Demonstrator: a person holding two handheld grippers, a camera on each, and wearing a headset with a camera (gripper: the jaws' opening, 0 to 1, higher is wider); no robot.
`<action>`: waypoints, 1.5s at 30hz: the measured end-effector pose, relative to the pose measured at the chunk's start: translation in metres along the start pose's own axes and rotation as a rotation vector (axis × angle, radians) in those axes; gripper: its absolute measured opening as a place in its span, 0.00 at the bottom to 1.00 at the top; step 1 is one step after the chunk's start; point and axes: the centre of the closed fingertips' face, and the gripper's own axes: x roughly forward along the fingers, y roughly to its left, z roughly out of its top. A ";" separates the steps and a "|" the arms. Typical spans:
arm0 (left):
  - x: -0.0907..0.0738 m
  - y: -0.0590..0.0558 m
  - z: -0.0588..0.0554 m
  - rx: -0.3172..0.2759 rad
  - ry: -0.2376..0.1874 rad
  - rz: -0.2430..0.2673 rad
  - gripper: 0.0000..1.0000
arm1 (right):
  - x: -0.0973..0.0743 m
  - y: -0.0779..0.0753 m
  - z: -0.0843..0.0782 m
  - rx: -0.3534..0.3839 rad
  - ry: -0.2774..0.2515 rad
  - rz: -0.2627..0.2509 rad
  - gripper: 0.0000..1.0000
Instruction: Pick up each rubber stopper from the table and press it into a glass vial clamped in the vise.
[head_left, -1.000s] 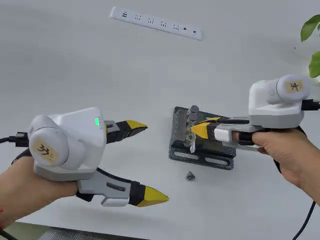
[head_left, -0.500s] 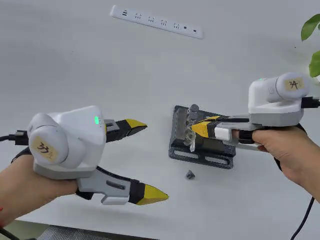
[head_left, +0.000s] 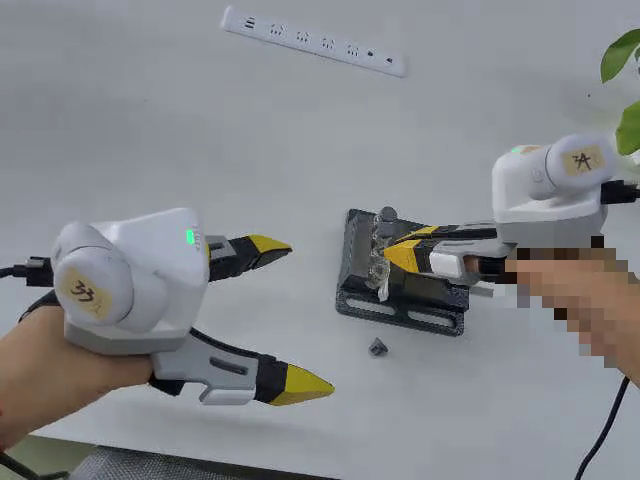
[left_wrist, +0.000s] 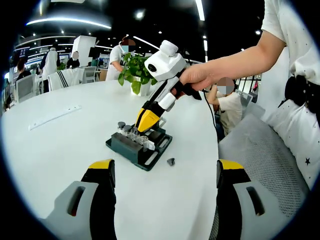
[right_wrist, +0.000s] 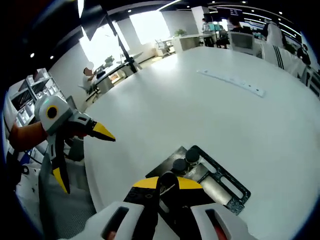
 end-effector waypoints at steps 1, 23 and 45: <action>0.000 0.000 0.000 0.001 -0.001 0.001 0.82 | 0.000 0.000 0.000 -0.028 0.014 -0.003 0.06; -0.005 0.001 -0.005 -0.016 -0.020 0.021 0.82 | 0.002 0.007 0.006 -0.558 0.259 -0.037 0.06; -0.003 -0.001 -0.004 -0.017 -0.021 0.018 0.82 | 0.005 0.006 0.002 -0.618 0.291 -0.048 0.06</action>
